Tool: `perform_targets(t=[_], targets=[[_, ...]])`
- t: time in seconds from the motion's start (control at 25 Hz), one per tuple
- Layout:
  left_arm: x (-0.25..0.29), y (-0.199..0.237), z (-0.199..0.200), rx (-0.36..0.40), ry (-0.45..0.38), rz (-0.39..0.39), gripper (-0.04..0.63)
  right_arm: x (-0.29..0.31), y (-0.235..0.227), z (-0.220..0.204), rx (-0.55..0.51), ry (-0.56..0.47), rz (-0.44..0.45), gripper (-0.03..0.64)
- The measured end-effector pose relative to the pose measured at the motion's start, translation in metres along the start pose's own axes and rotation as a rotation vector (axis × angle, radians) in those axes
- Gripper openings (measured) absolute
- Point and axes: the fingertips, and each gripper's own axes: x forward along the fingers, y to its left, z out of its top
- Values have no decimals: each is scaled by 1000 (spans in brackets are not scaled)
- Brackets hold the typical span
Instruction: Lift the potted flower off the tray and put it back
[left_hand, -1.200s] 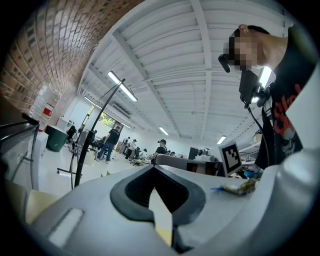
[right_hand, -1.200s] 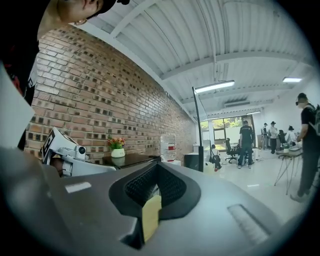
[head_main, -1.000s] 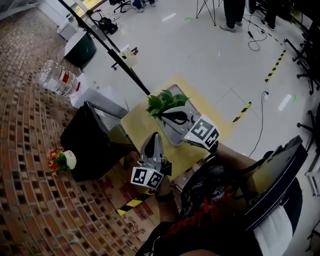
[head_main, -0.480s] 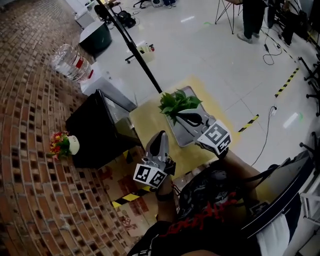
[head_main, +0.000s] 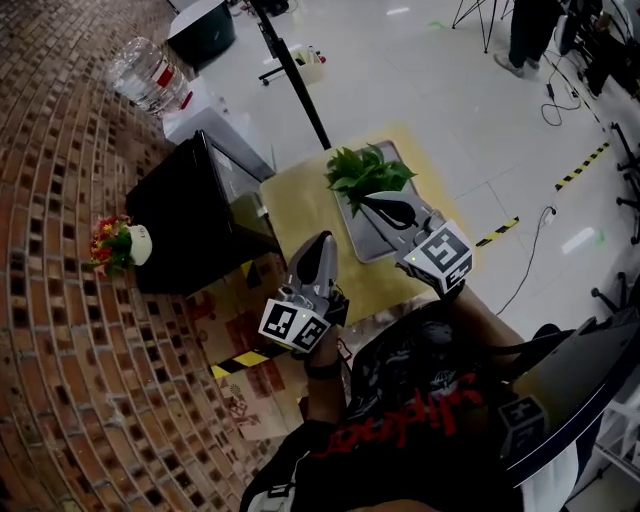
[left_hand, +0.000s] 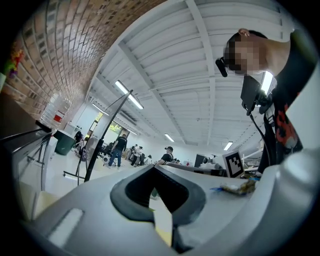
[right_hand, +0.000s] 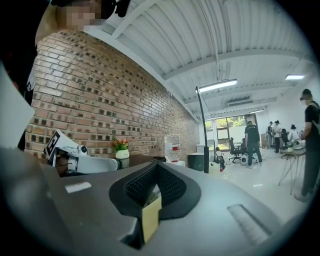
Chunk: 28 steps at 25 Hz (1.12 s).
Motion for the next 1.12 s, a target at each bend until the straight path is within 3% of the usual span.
perform_targets(t=[0.16, 0.64, 0.84, 1.12], targets=[[-2, -5, -2, -30, -25, -22, 0, -8, 1, -3, 9, 12, -18, 3], [0, -32, -26, -91, 12, -92, 0, -51, 7, -9, 12, 33, -99, 3], [4, -41, -29, -63, 36, -67, 0, -63, 4, -7, 15, 12, -96, 3], [16, -64, -39, -16, 81, 38, 0, -71, -17, -9, 43, -24, -29, 3]])
